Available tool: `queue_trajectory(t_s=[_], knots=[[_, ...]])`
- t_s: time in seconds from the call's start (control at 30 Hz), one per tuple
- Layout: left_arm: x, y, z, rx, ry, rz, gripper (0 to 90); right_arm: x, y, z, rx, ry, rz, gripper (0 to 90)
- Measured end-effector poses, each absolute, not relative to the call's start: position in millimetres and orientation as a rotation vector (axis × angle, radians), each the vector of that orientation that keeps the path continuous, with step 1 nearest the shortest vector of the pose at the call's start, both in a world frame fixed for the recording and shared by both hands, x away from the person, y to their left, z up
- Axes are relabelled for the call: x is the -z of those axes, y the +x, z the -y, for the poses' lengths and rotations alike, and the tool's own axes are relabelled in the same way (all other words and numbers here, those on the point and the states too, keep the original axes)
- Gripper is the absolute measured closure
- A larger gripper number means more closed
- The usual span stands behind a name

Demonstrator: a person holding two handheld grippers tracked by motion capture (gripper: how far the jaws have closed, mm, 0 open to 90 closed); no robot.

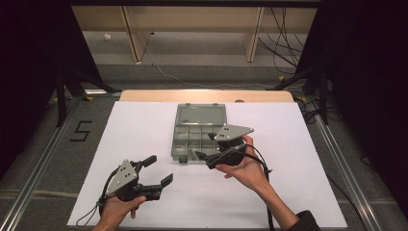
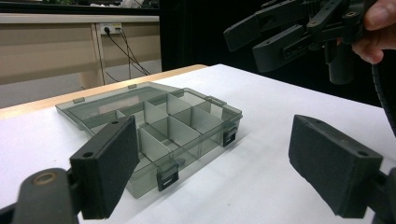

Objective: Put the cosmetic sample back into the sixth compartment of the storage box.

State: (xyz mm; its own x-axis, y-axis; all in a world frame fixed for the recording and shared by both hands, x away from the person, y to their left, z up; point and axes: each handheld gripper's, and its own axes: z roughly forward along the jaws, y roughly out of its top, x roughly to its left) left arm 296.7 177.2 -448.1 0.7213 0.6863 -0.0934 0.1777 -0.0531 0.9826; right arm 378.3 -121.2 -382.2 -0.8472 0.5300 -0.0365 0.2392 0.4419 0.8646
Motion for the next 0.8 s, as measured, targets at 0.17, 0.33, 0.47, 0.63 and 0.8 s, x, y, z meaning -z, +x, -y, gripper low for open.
queue_trajectory(t_s=[0.17,0.33,0.47,0.63,0.8], knots=[[448.1,296.6,-177.0,-0.474,1.603,-0.713,15.7,382.6,375.4,125.1,-1.384,0.657,-2.379,26.1],[448.2,296.7,-177.2,-0.476,1.604,-0.714,15.7,383.8,371.3,129.4,-1.419,0.640,-2.350,26.3],[448.2,296.6,-177.0,-0.475,1.603,-0.714,15.7,385.0,368.0,133.6,-1.431,0.642,-2.365,26.2],[448.2,296.6,-176.7,-0.474,1.605,-0.712,15.9,388.3,364.4,139.7,-1.452,0.637,-2.355,25.7],[448.2,296.7,-176.9,-0.474,1.605,-0.713,15.8,389.5,359.7,148.2,-1.483,0.652,-2.328,24.3]])
